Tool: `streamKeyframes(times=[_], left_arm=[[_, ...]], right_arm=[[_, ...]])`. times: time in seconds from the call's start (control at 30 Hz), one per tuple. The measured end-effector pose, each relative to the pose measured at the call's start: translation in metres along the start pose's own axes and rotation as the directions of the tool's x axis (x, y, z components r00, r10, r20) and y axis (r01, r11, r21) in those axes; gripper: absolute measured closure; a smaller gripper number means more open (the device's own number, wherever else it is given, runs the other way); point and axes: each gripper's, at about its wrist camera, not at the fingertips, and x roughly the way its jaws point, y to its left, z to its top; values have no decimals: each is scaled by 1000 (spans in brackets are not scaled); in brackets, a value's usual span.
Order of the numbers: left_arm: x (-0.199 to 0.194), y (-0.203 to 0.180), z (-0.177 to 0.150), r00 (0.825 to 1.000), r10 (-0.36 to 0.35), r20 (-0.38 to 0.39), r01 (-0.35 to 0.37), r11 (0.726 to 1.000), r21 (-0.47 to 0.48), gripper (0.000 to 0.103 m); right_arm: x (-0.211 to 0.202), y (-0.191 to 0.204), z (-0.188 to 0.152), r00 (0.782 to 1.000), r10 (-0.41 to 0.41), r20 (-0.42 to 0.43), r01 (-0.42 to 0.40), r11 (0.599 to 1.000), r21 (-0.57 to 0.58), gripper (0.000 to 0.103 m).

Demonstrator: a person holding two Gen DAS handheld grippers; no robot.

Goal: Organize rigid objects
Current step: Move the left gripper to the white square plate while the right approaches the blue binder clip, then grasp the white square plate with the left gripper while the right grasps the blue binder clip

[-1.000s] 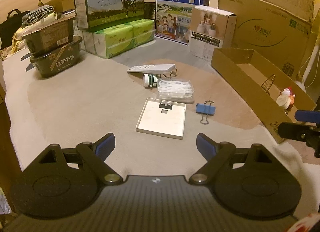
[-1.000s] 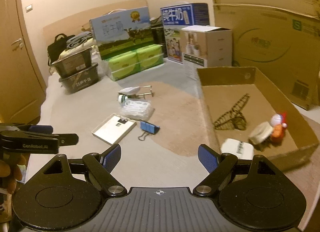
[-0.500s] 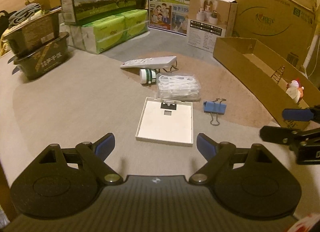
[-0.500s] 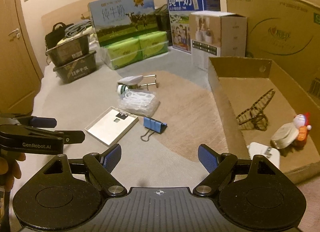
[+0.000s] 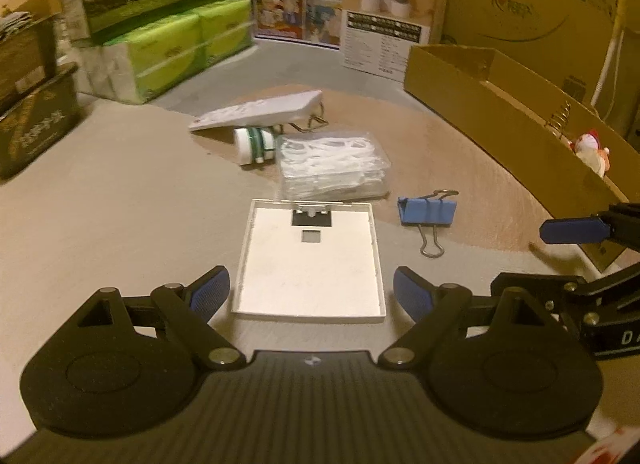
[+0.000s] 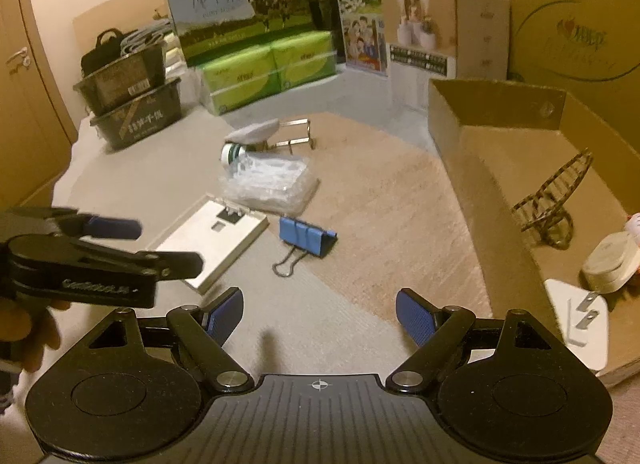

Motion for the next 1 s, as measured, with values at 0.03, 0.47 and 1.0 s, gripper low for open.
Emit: streamKeyframes(times=[0.03, 0.47, 1.0], left_arm=[[4, 0, 1, 1000, -4, -6, 4, 1000, 3, 15], [22, 6, 6, 1000, 6, -10, -5, 1000, 28, 18], [-3, 42, -19, 996, 82, 27, -80, 994, -75, 19]], right_arm=[[2, 0, 0, 1000, -3, 0, 3, 1000, -2, 19], [19, 2, 3, 1000, -7, -6, 7, 1000, 1, 19], [64, 29, 24, 997, -58, 58, 53, 996, 72, 36]])
